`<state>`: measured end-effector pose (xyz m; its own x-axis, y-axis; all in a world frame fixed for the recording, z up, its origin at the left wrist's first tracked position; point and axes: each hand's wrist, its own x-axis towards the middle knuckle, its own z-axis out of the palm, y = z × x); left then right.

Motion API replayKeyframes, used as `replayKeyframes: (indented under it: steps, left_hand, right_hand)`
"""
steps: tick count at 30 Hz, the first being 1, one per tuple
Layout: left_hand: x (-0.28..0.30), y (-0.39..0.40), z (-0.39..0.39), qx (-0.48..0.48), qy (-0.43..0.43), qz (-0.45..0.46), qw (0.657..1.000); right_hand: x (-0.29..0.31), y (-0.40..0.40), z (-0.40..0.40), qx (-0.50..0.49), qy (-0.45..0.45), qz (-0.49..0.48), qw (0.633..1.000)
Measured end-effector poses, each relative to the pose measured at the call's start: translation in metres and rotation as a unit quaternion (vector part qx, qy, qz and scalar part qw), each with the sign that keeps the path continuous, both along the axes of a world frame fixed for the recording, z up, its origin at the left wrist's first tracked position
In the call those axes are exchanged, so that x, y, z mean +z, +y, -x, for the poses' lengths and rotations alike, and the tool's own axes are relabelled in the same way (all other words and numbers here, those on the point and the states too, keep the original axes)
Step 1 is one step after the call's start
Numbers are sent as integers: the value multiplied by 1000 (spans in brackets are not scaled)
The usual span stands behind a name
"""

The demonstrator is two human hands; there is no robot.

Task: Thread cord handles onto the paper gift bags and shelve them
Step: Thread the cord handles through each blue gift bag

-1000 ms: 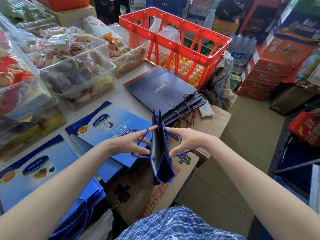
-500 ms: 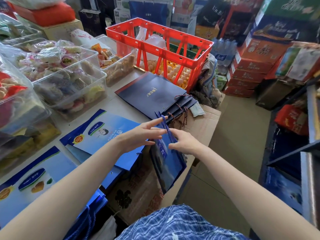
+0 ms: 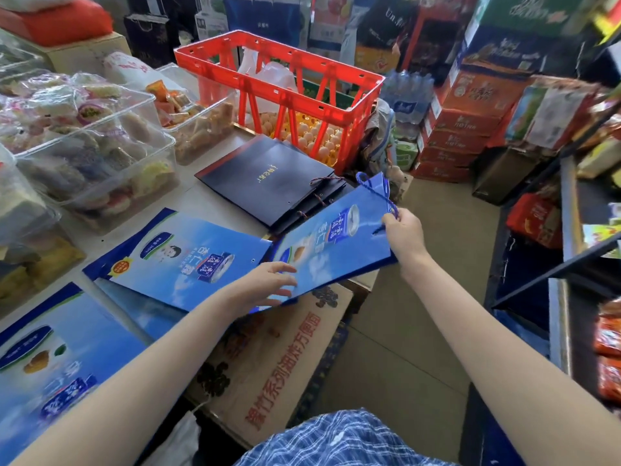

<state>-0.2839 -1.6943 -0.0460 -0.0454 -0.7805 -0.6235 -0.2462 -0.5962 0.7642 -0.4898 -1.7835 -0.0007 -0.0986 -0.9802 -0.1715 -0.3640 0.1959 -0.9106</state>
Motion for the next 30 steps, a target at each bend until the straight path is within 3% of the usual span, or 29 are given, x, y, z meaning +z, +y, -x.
replayKeyframes:
  steps: [7,11,15,19,21,25,27,30]
  left_hand:
    - [1,11,72,68,-10,-26,997]
    - [0,28,114,156,64,26,985]
    - [10,49,104,300,121,118,939]
    - [26,77,56,426,191,173,867]
    - [26,89,31,480,168,220,832]
    - [3,130,-44,543,-2,257,799]
    - [-16,160,-88,578,-77,188,791]
    - [-44,209,-141,595,-184,42,781]
  right_hand:
    - [18,10,58,29,-57,83,995]
    - [33,8,73,30,-127,122,984]
    - [27,23,40,53,-220,73,971]
    - [20,64,-19,141,-230,37,962]
    - [9,82,-52,207,-206,33,956]
    - [-12,123,-119,343,-148,-57,926]
    - [-34,140,-147,449,-56,-95,887]
    - [-72,147,-173,568,185,8,802]
